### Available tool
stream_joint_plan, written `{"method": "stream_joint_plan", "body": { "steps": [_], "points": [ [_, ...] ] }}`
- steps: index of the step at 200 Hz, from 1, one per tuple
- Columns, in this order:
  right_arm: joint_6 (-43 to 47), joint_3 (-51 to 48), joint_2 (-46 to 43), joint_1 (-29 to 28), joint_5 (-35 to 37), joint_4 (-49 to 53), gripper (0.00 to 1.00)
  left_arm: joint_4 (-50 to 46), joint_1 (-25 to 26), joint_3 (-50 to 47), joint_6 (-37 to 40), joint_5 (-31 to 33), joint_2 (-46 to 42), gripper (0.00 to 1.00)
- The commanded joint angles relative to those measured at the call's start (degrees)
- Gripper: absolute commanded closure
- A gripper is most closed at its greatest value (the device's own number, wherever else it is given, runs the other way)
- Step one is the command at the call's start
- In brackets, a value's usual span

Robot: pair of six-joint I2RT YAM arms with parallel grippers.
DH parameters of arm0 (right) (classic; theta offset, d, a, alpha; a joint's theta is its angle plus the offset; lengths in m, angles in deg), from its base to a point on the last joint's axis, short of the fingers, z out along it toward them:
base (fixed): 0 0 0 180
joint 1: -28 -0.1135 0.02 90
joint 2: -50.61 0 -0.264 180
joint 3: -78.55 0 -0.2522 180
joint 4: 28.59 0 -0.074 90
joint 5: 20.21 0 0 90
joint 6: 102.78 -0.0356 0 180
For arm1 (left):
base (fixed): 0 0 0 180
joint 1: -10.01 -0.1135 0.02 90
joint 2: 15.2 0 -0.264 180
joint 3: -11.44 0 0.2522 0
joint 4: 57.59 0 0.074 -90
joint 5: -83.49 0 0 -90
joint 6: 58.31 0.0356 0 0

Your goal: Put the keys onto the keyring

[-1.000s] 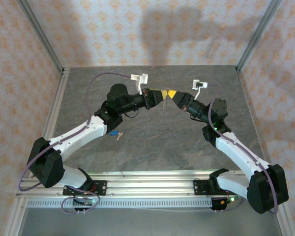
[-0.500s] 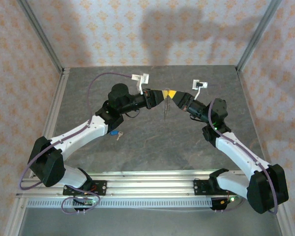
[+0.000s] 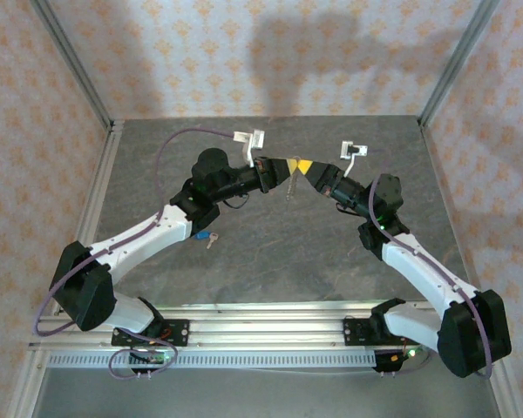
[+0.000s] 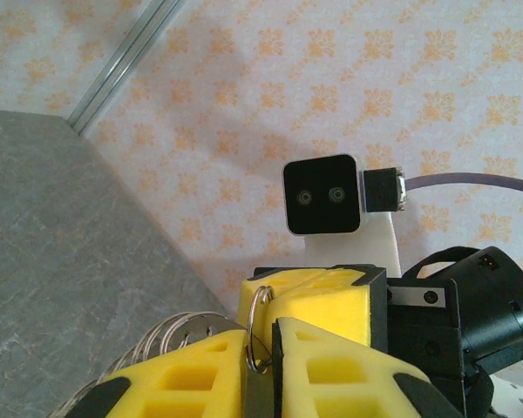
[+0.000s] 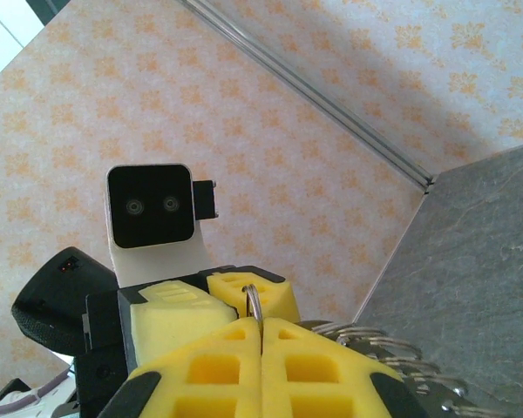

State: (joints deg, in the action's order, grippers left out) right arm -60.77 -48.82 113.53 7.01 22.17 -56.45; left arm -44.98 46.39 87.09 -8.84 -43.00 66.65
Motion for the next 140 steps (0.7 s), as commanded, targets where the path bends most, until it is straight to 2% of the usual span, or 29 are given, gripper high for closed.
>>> {"method": "stream_joint_plan", "body": {
  "steps": [1,25,48,62,74,102,113,140],
  "points": [
    [1.1,0.0,-0.3,-0.5,-1.2,-2.5,1.00,3.7,0.6,1.8,0.6,0.5,0.6,0.90],
    [1.4,-0.1,-0.5,-0.5,-1.2,-1.9,1.00,4.1,0.6,1.8,0.6,0.4,1.0,1.00],
    [2.0,0.4,-0.8,-0.5,-0.8,-0.5,1.00,4.1,0.6,1.8,1.0,0.2,1.2,1.00],
    [4.1,1.6,-2.0,-0.4,0.9,4.7,1.00,3.3,0.6,1.9,2.2,-0.1,0.9,1.00],
    [6.1,2.5,-3.7,0.5,2.7,9.8,0.85,2.1,0.5,2.1,3.8,-0.9,0.5,1.00],
    [5.2,2.5,-7.2,4.7,3.3,12.6,0.64,-0.8,-0.4,3.1,6.7,-4.4,-0.2,1.00],
    [5.1,2.7,-8.1,5.7,3.4,13.6,0.60,-2.1,-0.9,3.9,7.7,-6.4,-0.2,1.00],
    [5.2,3.8,-8.5,6.1,1.3,14.6,0.58,-7.5,-1.7,6.9,11.9,-11.6,0.3,1.00]
  ]
}}
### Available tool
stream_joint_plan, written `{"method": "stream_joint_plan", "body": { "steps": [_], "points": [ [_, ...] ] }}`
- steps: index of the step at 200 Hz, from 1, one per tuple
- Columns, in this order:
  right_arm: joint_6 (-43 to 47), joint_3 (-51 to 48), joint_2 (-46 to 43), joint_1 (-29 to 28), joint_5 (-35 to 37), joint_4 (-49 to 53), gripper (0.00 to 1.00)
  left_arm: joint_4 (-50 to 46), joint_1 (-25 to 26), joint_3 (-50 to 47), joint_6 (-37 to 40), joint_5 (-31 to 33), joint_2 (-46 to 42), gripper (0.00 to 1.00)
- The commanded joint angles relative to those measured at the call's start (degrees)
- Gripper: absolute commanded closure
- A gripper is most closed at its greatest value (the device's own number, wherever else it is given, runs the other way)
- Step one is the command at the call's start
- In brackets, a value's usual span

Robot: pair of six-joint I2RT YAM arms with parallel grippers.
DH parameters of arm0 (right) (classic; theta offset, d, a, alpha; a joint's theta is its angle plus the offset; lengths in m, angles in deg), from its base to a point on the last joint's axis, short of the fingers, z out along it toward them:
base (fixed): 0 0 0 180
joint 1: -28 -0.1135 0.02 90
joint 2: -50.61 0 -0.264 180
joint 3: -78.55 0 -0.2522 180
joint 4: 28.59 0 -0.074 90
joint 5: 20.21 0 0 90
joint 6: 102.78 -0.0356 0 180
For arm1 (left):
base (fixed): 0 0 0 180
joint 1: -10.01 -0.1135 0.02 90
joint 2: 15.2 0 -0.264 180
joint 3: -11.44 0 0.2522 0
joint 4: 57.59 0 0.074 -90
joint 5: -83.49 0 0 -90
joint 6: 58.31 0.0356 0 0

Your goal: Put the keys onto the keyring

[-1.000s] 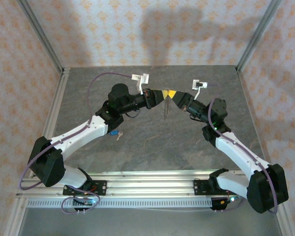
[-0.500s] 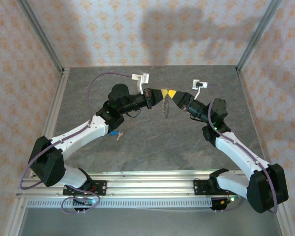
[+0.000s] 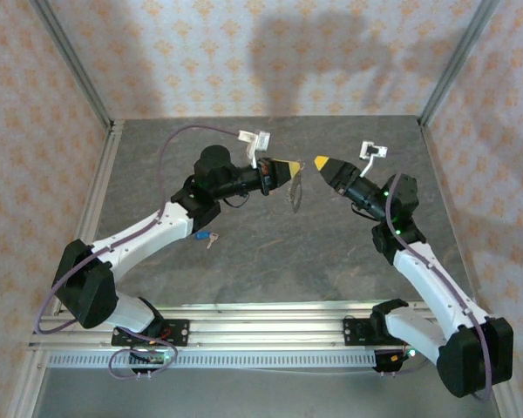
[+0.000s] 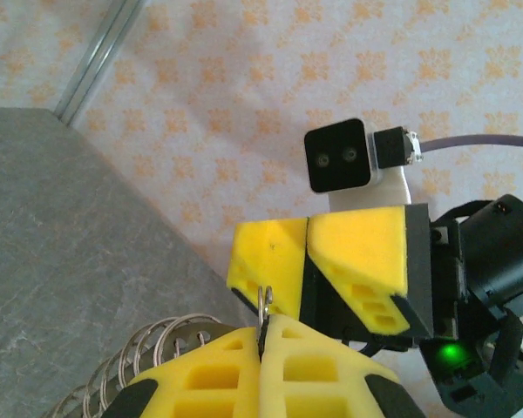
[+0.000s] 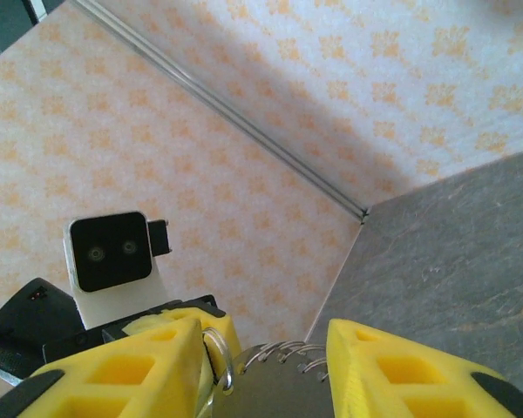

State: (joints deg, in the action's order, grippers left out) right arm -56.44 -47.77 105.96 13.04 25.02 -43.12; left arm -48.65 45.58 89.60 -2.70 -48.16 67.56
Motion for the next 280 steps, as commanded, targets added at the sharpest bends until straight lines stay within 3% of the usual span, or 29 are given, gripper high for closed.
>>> {"method": "stream_joint_plan", "body": {
  "steps": [1,77,176,280],
  "points": [
    [0.9,2.8,-0.9,0.2,-1.7,1.2,0.58,-4.1,-0.9,4.5,5.9,-6.7,-0.7,1.00],
    [0.7,4.3,-1.1,0.1,-11.4,-1.2,0.58,-12.8,-1.5,10.4,11.1,-15.8,1.8,1.00],
    [0.1,2.0,-1.3,-0.3,-14.3,-3.3,0.64,-11.6,-1.5,11.3,10.4,-16.4,2.9,1.00],
    [0.6,0.6,-0.8,-1.7,-15.0,-3.5,0.80,-9.6,-1.4,11.1,9.2,-16.4,3.3,1.00]
  ]
}}
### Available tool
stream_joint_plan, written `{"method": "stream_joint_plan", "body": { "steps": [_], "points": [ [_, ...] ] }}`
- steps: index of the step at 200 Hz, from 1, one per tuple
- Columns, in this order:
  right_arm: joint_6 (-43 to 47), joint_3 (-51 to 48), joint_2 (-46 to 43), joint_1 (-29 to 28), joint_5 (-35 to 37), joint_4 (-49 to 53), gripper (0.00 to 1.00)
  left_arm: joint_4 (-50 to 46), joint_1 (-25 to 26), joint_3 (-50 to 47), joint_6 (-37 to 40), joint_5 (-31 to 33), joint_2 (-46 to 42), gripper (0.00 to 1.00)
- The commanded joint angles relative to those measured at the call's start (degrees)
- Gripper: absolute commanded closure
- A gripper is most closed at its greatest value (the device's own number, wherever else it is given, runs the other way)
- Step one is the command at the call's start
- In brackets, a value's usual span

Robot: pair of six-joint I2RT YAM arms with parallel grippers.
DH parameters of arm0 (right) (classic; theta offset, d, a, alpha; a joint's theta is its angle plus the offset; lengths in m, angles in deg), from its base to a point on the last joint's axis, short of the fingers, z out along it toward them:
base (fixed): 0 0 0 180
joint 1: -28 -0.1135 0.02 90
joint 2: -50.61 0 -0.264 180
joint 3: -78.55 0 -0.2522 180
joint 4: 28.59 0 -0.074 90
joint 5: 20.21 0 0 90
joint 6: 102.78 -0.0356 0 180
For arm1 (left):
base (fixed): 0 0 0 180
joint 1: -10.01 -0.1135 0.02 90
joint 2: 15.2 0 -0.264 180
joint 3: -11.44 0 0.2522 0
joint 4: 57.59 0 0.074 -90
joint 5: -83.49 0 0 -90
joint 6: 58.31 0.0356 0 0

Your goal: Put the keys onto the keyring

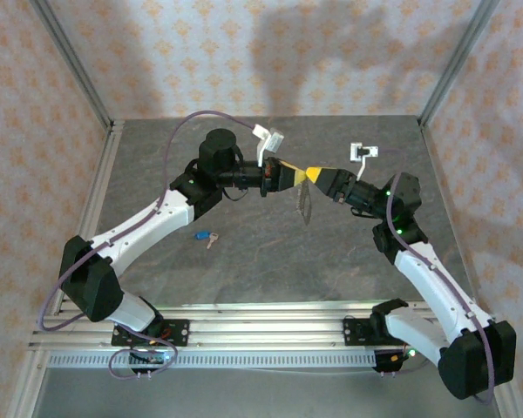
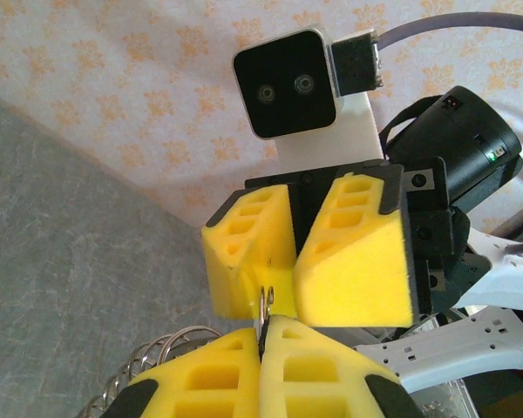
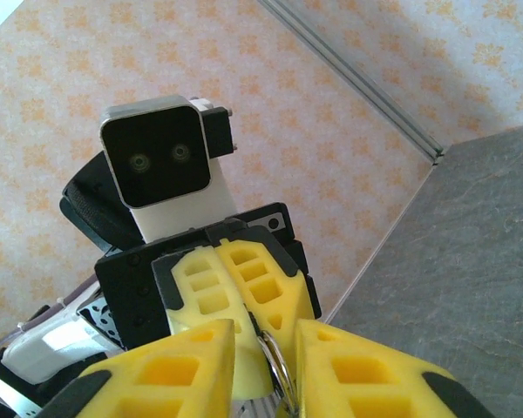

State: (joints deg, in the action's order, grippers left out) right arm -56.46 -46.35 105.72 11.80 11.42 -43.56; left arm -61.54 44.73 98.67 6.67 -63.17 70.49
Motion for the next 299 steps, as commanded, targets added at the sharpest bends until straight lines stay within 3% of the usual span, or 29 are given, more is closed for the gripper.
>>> {"method": "stream_joint_plan", "body": {
  "steps": [1,81,131,164,184,196,211,230,257,299],
  "points": [
    [0.6,-0.8,-0.6,-0.4,-1.4,-3.1,0.80,3.3,-0.6,2.0,-0.2,-1.4,0.3,1.00],
    [2.6,-1.5,-2.1,-0.5,-0.7,0.1,0.81,2.6,-0.7,1.9,0.5,-1.2,-0.2,1.00],
    [3.4,-1.6,-2.6,-0.4,-1.0,1.2,1.00,3.2,-0.7,1.5,0.0,-0.9,-0.1,1.00],
    [4.5,-1.9,-3.3,-0.5,-0.9,2.6,1.00,3.5,-0.7,1.1,-0.2,0.1,-0.4,1.00],
    [4.3,-2.5,-4.2,-0.5,1.2,2.2,1.00,3.8,-0.8,0.2,-1.4,4.5,-1.6,1.00],
    [3.6,-3.0,-4.7,-0.4,3.0,1.4,1.00,4.0,-1.0,-1.1,-2.7,9.7,-3.0,0.85],
    [1.4,-4.1,-5.1,-0.4,5.5,-1.7,1.00,4.0,-1.1,-3.1,-5.0,17.7,-5.5,0.58],
    [-1.0,-5.2,-5.2,-0.5,7.7,-5.7,1.00,8.1,-1.1,-7.1,-10.1,24.7,-8.4,0.42],
    [-1.8,-5.5,-4.6,-1.8,9.8,-9.1,1.00,14.0,-1.0,-11.1,-15.0,25.9,-10.1,0.39],
    [-3.3,-5.0,-2.3,-4.1,12.8,-13.5,1.00,18.3,-0.2,-13.3,-17.5,24.6,-9.3,0.50]
  ]
}}
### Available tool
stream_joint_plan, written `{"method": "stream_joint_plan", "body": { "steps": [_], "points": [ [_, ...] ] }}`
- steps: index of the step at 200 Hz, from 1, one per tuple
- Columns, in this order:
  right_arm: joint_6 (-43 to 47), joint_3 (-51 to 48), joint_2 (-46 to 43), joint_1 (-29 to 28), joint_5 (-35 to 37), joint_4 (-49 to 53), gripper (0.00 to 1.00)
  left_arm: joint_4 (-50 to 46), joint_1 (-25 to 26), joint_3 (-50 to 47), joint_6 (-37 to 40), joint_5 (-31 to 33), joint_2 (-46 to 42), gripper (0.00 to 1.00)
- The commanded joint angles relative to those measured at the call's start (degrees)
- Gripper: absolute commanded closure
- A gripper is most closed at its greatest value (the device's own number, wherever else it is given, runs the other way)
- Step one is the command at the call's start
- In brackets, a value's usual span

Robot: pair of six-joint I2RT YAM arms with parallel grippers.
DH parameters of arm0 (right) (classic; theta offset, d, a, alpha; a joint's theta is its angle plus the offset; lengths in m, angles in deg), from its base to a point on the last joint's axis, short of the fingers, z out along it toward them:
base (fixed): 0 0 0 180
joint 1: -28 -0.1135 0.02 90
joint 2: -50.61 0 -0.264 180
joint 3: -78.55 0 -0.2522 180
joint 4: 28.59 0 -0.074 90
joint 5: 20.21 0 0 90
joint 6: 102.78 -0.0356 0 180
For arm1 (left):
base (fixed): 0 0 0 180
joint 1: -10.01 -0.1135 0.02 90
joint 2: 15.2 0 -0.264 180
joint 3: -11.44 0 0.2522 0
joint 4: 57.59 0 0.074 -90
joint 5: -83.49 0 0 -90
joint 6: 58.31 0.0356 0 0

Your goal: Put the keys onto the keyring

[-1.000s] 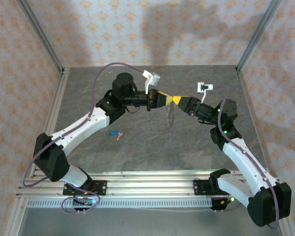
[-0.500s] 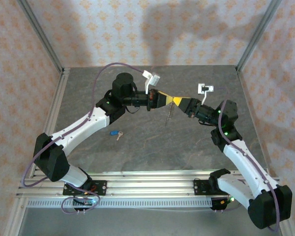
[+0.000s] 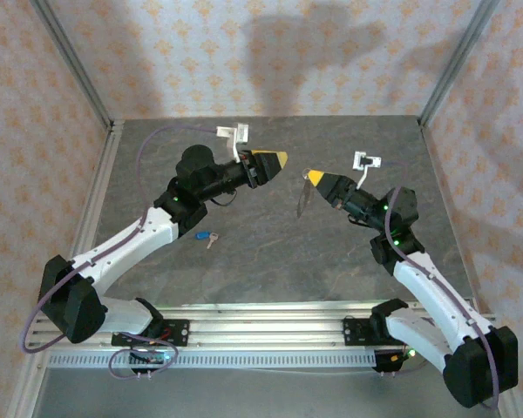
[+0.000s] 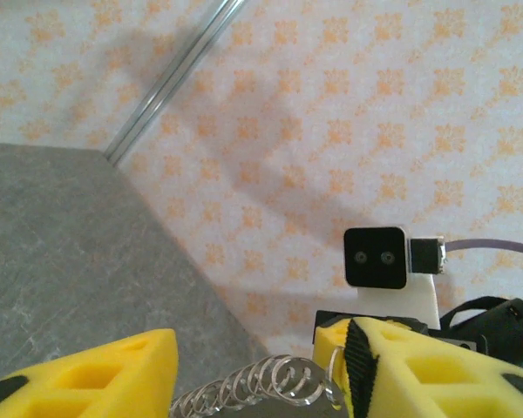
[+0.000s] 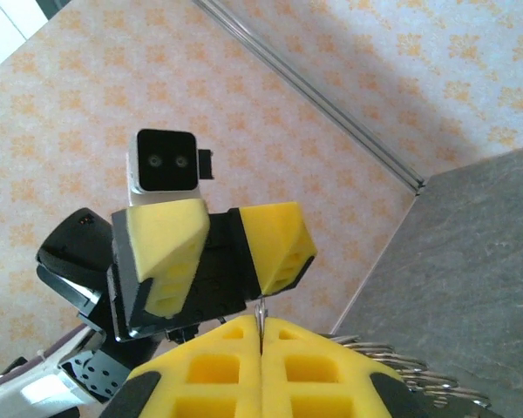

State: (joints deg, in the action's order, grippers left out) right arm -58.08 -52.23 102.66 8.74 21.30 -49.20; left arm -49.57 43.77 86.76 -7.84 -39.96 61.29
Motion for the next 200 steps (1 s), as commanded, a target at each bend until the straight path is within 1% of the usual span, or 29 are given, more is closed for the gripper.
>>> {"method": "stream_joint_plan", "body": {
  "steps": [1,11,39,108,200],
  "points": [
    [-1.7,0.9,0.8,-1.1,3.0,-8.0,1.00,6.4,0.8,-1.4,-3.0,1.4,-0.1,0.50],
    [-2.4,1.0,1.4,-1.4,3.7,-9.1,1.00,7.9,1.0,-1.9,-3.8,1.2,0.4,0.54],
    [-3.3,1.4,2.4,-2.0,5.2,-10.6,1.00,11.9,2.1,-2.8,-5.6,1.0,1.6,0.59],
    [-4.0,2.5,4.0,-2.8,5.9,-11.5,1.00,13.9,4.1,-2.3,-6.3,0.6,3.2,0.67],
    [-4.7,2.5,4.3,-2.9,5.6,-12.1,1.00,13.6,5.8,-1.1,-5.8,0.5,5.2,0.71]
  ]
}}
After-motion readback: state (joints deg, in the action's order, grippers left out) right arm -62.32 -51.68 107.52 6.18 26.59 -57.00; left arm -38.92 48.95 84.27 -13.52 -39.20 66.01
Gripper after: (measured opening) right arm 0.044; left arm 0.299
